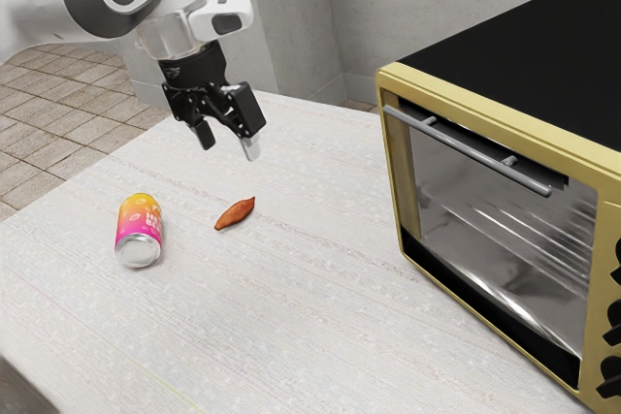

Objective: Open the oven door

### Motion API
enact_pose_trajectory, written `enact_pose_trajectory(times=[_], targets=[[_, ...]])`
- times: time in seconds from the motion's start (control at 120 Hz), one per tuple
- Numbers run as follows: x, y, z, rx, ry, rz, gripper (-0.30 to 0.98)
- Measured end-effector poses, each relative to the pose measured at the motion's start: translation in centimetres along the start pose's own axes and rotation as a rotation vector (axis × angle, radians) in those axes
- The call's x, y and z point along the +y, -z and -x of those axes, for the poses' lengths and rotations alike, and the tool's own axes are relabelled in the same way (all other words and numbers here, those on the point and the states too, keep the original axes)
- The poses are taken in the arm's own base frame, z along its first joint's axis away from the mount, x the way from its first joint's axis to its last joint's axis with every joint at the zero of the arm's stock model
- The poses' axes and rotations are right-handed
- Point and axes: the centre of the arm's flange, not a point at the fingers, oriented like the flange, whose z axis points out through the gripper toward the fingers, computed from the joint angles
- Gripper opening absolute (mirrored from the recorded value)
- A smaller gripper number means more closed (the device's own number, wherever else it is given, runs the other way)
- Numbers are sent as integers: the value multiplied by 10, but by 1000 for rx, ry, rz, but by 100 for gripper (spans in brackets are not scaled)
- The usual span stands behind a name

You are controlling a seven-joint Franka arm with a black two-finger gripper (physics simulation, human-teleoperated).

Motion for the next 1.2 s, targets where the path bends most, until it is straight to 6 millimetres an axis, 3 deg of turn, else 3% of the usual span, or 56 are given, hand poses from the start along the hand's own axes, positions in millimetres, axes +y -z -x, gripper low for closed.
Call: enact_pose_trajectory(times=[0.242, 0.275, 0.325, 0.358, 0.383, 0.417, 0.45, 0.475, 0.55, 0.617, 0.742, 0.842, 1.058, 1.2], targets=[[-1, 3, 2, 5, -5, 0, 69], [1, 24, 9, 43, -11, 0, 69], [7, 89, 36, 166, -61, -2, 69], [17, 147, 75, 276, -146, 5, 69], [27, 178, 102, 327, -209, -8, 69], [67, 197, 125, 349, -343, -26, 69], [117, 206, 144, 350, -505, -25, 68], [144, 210, 158, 349, -605, -28, 68], [173, 195, 205, 321, -805, -35, 68], [188, 178, 217, 315, -960, -33, 68], [220, 150, 216, 325, -1221, -48, 69], [235, 127, 232, 371, -1385, -91, 69], [296, 113, 232, 476, -1733, -163, 69], [306, 109, 224, 509, -1854, -209, 69]])
